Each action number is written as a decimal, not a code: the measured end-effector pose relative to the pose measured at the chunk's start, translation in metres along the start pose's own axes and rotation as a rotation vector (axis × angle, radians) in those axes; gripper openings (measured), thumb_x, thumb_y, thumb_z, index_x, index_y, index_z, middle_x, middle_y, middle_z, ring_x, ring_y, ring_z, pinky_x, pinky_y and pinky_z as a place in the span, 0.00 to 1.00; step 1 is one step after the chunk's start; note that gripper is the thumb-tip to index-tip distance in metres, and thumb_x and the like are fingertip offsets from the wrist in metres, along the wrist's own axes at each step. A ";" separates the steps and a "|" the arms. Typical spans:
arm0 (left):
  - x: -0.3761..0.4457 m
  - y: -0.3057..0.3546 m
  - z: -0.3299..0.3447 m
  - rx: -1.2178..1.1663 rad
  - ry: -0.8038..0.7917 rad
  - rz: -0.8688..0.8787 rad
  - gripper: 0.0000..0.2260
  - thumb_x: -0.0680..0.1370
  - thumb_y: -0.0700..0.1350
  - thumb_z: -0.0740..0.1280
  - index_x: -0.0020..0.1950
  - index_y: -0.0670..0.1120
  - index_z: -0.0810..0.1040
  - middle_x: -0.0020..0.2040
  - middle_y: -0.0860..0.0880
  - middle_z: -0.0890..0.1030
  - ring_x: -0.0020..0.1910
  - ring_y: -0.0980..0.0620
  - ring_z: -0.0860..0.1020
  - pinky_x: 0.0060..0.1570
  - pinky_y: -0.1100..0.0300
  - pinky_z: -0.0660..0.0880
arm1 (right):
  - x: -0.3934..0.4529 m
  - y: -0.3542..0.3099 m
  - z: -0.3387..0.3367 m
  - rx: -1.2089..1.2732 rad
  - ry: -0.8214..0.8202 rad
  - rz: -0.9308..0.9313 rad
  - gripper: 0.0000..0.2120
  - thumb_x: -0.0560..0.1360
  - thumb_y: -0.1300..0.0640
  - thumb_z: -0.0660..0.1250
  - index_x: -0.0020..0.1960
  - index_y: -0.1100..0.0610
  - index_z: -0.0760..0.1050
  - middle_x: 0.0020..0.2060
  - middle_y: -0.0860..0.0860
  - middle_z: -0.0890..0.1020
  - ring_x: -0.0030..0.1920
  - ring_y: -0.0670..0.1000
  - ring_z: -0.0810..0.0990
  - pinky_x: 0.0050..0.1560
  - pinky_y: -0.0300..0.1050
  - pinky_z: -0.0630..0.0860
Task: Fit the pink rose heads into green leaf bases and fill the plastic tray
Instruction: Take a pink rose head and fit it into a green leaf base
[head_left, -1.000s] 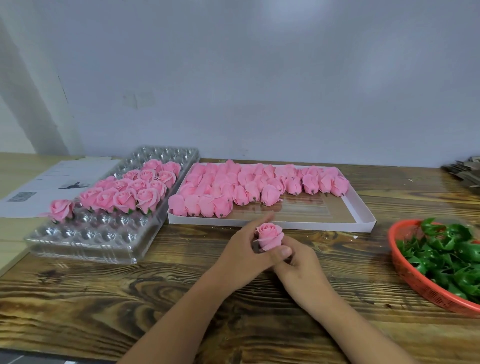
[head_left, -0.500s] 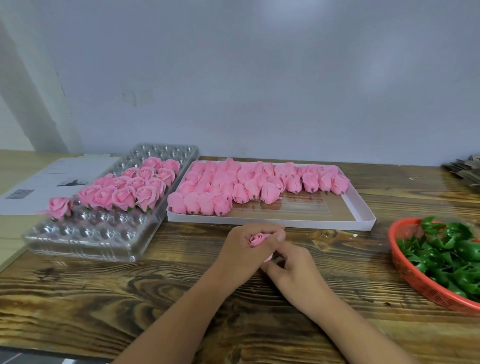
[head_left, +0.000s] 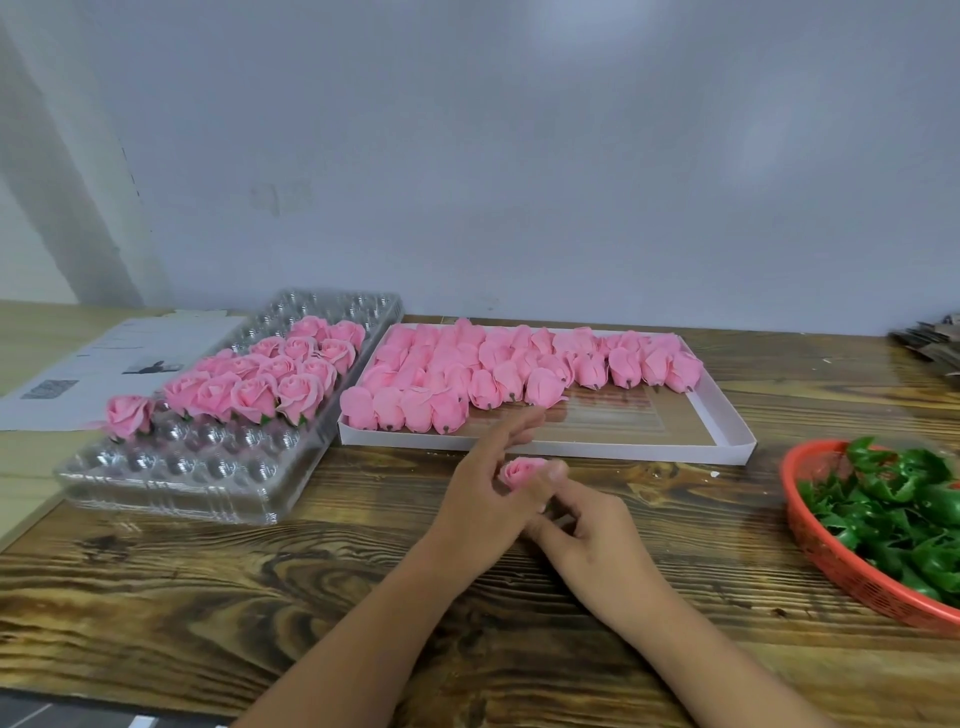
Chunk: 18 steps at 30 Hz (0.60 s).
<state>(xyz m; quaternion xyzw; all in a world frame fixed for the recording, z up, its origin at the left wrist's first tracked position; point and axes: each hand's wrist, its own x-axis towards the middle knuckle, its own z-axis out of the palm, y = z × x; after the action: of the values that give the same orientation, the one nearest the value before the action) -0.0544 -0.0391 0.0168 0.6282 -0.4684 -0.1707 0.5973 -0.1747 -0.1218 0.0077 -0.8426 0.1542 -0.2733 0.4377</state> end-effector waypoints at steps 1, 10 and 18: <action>0.000 0.000 0.001 -0.008 0.012 0.013 0.21 0.76 0.64 0.65 0.67 0.61 0.77 0.64 0.64 0.79 0.66 0.62 0.76 0.62 0.67 0.73 | 0.000 0.001 0.001 -0.023 -0.018 0.004 0.12 0.76 0.60 0.71 0.56 0.45 0.80 0.43 0.44 0.85 0.43 0.47 0.82 0.45 0.40 0.78; 0.002 -0.003 0.002 0.002 -0.091 -0.106 0.19 0.71 0.66 0.69 0.60 0.63 0.79 0.58 0.62 0.83 0.59 0.61 0.81 0.57 0.66 0.77 | 0.000 0.003 0.000 -0.001 0.036 0.004 0.14 0.76 0.61 0.69 0.48 0.41 0.79 0.41 0.40 0.84 0.40 0.44 0.81 0.39 0.33 0.73; 0.002 -0.006 0.001 0.028 -0.052 -0.096 0.32 0.64 0.58 0.80 0.65 0.71 0.72 0.60 0.70 0.77 0.62 0.64 0.78 0.61 0.65 0.77 | 0.002 0.003 -0.002 -0.031 0.193 0.018 0.18 0.72 0.62 0.70 0.47 0.36 0.78 0.41 0.34 0.84 0.41 0.40 0.82 0.38 0.30 0.74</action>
<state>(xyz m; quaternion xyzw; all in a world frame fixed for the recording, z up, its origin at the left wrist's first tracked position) -0.0516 -0.0422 0.0120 0.6537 -0.4554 -0.2087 0.5672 -0.1747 -0.1261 0.0071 -0.8176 0.2075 -0.3468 0.4101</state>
